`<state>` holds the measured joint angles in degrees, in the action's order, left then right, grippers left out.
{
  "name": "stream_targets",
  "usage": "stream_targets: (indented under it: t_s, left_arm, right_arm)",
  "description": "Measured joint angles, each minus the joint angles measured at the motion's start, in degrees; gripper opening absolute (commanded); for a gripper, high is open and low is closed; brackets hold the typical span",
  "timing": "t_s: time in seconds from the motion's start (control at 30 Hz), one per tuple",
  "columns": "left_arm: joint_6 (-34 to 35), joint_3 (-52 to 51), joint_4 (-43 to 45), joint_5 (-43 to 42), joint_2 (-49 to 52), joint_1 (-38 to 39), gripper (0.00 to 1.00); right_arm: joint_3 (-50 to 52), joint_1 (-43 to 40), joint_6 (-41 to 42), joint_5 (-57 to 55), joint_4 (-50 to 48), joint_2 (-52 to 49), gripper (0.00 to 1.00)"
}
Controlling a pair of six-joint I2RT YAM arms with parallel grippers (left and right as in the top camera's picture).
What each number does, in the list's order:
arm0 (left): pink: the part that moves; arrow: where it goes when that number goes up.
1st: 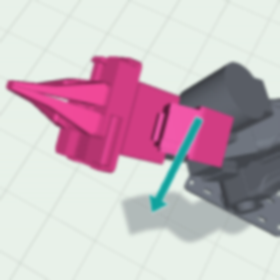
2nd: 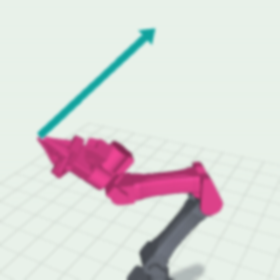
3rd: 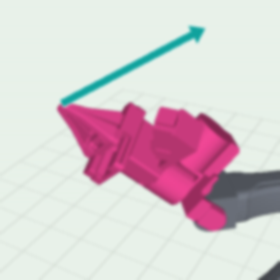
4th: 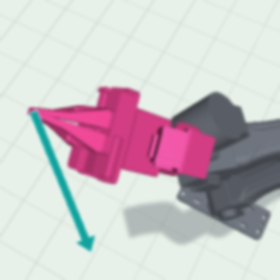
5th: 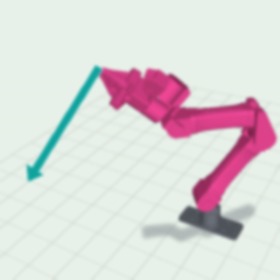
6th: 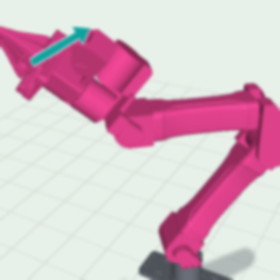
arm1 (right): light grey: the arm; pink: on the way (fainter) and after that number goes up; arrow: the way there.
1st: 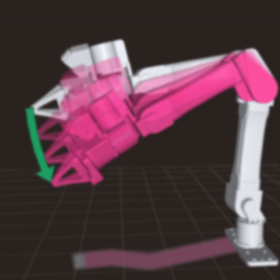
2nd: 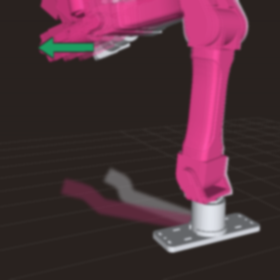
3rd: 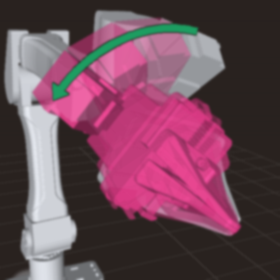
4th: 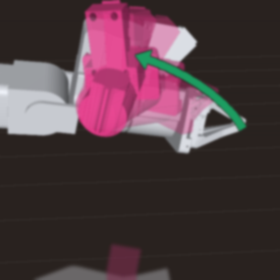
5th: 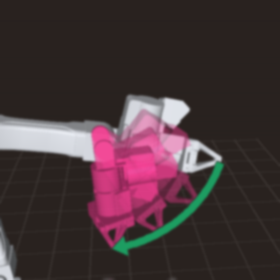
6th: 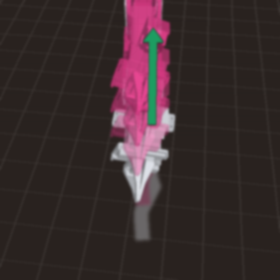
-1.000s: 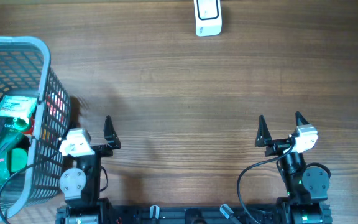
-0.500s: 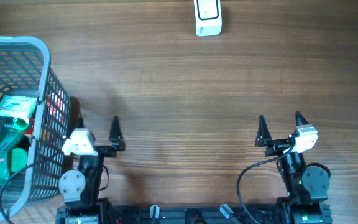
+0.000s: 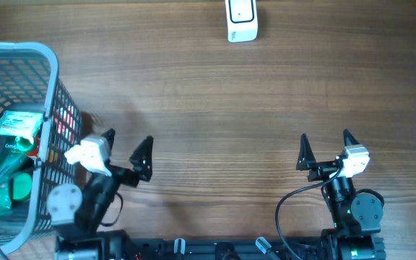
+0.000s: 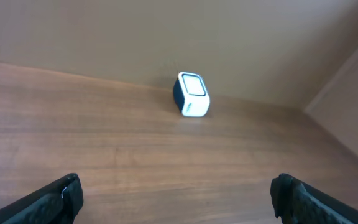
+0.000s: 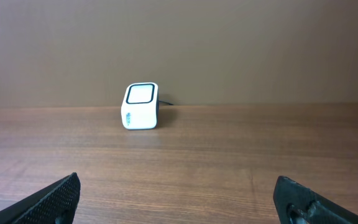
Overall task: Scan the item barcode
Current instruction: 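Move the left gripper over the basket and reach down inside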
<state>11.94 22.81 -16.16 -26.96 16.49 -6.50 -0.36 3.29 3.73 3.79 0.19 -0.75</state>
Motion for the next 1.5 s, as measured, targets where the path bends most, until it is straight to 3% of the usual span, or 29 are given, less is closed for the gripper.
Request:
stream_targets:
  t_s: [0.13, 0.23, 0.37, 0.63, 0.83, 1.07, 1.17, 1.5]
  left_arm:
    - [1.7, 12.2, -6.1, -1.5, 10.8, 0.0, 1.00]
    - [2.7, 24.9, -16.7, -2.1, 19.9, 0.0, 1.00]
    - [3.4, 36.4, -24.5, -4.4, 27.8, 0.0, 1.00]
    - [4.3, 38.3, -25.9, -6.4, 34.5, 0.0, 1.00]
    - [7.0, 52.1, -32.9, 5.1, 40.2, -0.2, 1.00]
    - [10.1, 74.9, -49.3, 22.9, 51.3, -0.8, 1.00]
    - [12.5, 78.2, -52.7, 28.3, 54.3, -2.9, 1.00]
    - [16.3, 78.5, -60.8, 31.9, 59.8, -18.6, 1.00]
  right_arm:
    - [0.0, 0.0, 0.0, 0.0, 0.0, 0.0, 1.00]
    - [0.0, 0.0, 0.0, 0.0, 0.0, 0.0, 1.00]
    - [0.0, 0.0, 0.0, 0.0, 0.0, 0.0, 1.00]
    - [0.0, 0.0, 0.0, 0.0, 0.0, 0.0, 1.00]
    - [0.0, 0.0, 0.0, 0.0, 0.0, 0.0, 1.00]
    - [0.0, 0.0, 0.0, 0.0, 0.0, 0.0, 1.00]
    - [0.0, 0.0, 0.0, 0.0, 0.0, 0.0, 1.00]
    - [0.0, 0.0, 0.0, 0.0, 0.0, 0.0, 1.00]
